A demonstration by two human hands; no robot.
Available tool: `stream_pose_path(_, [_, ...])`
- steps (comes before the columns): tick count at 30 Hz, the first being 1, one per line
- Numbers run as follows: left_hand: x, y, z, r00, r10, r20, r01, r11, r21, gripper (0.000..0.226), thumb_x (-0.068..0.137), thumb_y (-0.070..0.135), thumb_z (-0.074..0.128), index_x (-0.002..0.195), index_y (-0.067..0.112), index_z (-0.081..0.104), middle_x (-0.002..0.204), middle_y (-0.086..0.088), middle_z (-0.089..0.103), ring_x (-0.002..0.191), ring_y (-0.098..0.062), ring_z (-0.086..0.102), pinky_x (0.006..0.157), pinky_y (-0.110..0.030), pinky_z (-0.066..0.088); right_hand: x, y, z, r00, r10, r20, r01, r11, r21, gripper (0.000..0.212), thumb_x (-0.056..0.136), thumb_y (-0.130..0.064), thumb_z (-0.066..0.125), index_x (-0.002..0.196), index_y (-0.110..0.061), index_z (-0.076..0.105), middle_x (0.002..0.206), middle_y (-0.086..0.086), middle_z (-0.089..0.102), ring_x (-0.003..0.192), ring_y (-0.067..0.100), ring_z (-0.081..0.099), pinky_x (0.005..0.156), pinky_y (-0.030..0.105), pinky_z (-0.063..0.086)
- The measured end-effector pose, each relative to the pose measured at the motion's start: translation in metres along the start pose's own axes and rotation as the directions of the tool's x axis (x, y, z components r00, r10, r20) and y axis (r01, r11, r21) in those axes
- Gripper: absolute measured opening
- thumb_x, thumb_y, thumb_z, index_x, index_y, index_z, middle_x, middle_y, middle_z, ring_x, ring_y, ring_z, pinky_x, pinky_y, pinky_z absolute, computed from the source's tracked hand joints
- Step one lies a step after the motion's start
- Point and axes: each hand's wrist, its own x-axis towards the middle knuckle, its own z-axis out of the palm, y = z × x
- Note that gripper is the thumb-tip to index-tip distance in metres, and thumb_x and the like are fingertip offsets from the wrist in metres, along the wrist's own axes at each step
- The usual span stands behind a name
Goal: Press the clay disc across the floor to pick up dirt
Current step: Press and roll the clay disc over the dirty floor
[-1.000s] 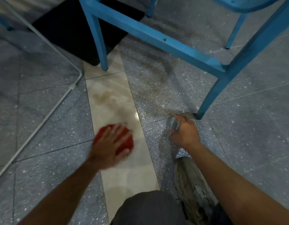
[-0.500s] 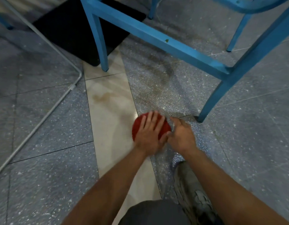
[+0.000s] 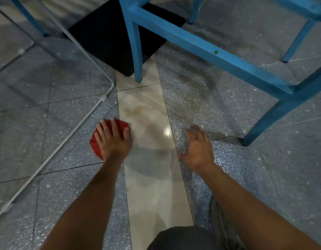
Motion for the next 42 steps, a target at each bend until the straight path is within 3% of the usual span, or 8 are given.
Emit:
stream_pose_path(3, [0.015, 0.067, 0.007, 0.999, -0.033, -0.003, 0.032, 0.998, -0.051, 0.087, 0.102, 0.065, 0.016, 0.17, 0.011, 0.026, 0.175, -0.028, 0.017, 0.164, -0.046, 0.01, 0.132, -0.061, 0.007, 0.002, 0.002, -0.001, 0.999, -0.018, -0.035, 0.018, 1.0, -0.007, 0.103, 0.078, -0.043, 0.084, 0.16, -0.027, 0.023, 0.17, 0.008, 0.009, 0.155, 0.031, 0.014, 0.124, 0.045, 0.023])
stream_pose_path(8, [-0.057, 0.092, 0.023, 0.858, 0.511, 0.052, -0.511, 0.859, -0.025, 0.075, 0.109, 0.063, 0.033, 0.171, 0.02, 0.026, 0.178, -0.02, 0.017, 0.166, -0.039, 0.008, 0.134, -0.056, 0.007, 0.01, 0.013, -0.008, 1.0, -0.009, 0.02, 0.01, 1.0, -0.029, 0.111, 0.074, -0.042, 0.088, 0.16, -0.03, 0.018, 0.17, 0.007, 0.01, 0.154, 0.033, 0.016, 0.124, 0.047, 0.026])
stream_pose_path(11, [-0.102, 0.04, 0.018, 0.744, 0.66, 0.104, -0.664, 0.748, 0.009, 0.074, 0.107, 0.067, 0.04, 0.17, 0.031, 0.026, 0.18, -0.009, 0.016, 0.167, -0.029, 0.007, 0.133, -0.06, 0.012, 0.02, 0.014, -0.012, 0.999, -0.023, 0.04, 0.025, 0.997, -0.067, 0.112, 0.072, -0.043, 0.087, 0.16, -0.029, 0.019, 0.17, 0.009, 0.011, 0.154, 0.034, 0.017, 0.124, 0.049, 0.025])
stream_pose_path(19, [0.0, -0.014, -0.004, 0.957, 0.288, 0.028, -0.29, 0.953, 0.092, 0.078, 0.104, 0.065, 0.032, 0.168, 0.02, 0.035, 0.171, -0.026, 0.031, 0.159, -0.047, 0.027, 0.128, -0.067, 0.019, 0.029, 0.006, -0.003, 0.997, -0.011, 0.071, 0.022, 0.99, -0.142, 0.107, 0.077, -0.042, 0.084, 0.16, -0.027, 0.018, 0.169, 0.007, 0.011, 0.151, 0.035, 0.019, 0.121, 0.049, 0.03])
stream_pose_path(24, [0.069, 0.063, 0.001, 0.999, 0.019, 0.046, -0.021, 0.999, 0.032, 0.082, 0.105, 0.068, 0.019, 0.172, 0.02, 0.014, 0.178, -0.022, 0.009, 0.165, -0.041, 0.003, 0.132, -0.063, -0.002, 0.032, 0.008, 0.004, 0.999, -0.037, 0.016, 0.039, 0.991, -0.13, 0.1, 0.075, -0.029, 0.086, 0.156, -0.026, 0.028, 0.166, 0.009, 0.018, 0.147, 0.035, 0.025, 0.118, 0.048, 0.033])
stream_pose_path(30, [0.069, 0.142, 0.015, 0.965, 0.26, 0.022, -0.26, 0.962, 0.083, 0.081, 0.106, 0.067, 0.014, 0.172, 0.02, 0.012, 0.178, -0.021, 0.01, 0.165, -0.041, 0.006, 0.132, -0.062, 0.004, 0.037, 0.011, 0.006, 0.998, -0.063, -0.023, 0.061, 0.995, -0.079, 0.096, 0.069, -0.036, 0.09, 0.15, -0.023, 0.038, 0.16, 0.011, 0.027, 0.139, 0.036, 0.032, 0.113, 0.049, 0.04])
stream_pose_path(37, [-0.034, 0.086, 0.019, 0.736, 0.672, 0.081, -0.676, 0.734, 0.067, 0.077, 0.106, 0.069, 0.036, 0.17, 0.026, 0.029, 0.179, -0.014, 0.017, 0.167, -0.033, 0.01, 0.132, -0.06, 0.012, 0.018, 0.038, -0.006, 0.998, -0.048, -0.038, 0.052, 0.991, 0.124, 0.108, 0.072, -0.043, 0.089, 0.159, -0.032, 0.025, 0.168, -0.001, 0.023, 0.151, 0.028, 0.022, 0.12, 0.042, 0.029])
stream_pose_path(42, [-0.049, -0.012, 0.004, 0.962, 0.264, -0.075, -0.266, 0.964, -0.015, 0.079, 0.101, 0.069, 0.041, 0.162, 0.019, 0.047, 0.173, -0.019, 0.031, 0.161, -0.04, 0.027, 0.133, -0.055, 0.013, -0.003, 0.072, -0.022, 0.997, -0.008, -0.071, 0.017, 0.992, 0.128, 0.095, 0.08, -0.046, 0.082, 0.158, -0.033, 0.029, 0.167, 0.0, 0.026, 0.151, 0.027, 0.024, 0.119, 0.041, 0.029])
